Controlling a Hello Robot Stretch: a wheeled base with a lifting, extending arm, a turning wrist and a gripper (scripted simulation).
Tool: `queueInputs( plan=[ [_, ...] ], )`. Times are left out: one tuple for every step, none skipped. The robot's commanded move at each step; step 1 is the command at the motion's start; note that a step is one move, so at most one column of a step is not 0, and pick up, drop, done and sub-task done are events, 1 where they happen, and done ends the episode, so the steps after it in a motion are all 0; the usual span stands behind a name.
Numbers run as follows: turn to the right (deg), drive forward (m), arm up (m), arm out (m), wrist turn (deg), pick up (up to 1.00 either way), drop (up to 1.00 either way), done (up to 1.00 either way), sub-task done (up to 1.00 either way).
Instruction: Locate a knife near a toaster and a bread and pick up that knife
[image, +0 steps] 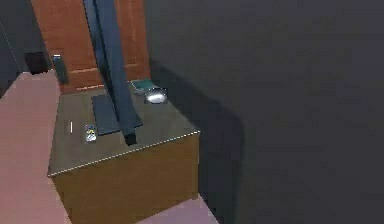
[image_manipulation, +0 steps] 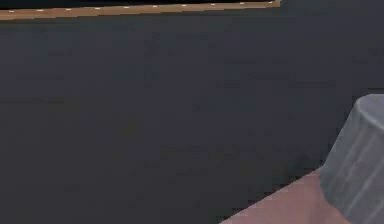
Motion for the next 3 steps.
queueInputs(
  plan=[
    [-45.0,0.00,0.00,0.00,0.0,0.00,0.00,0.00,0.00],
    [-27.0,0.00,0.00,0.00,0.0,0.00,0.00,0.00,0.00],
    [0.0,1.00,0.00,0.00,0.0,0.00,0.00,0.00,0.00]
  ],
)
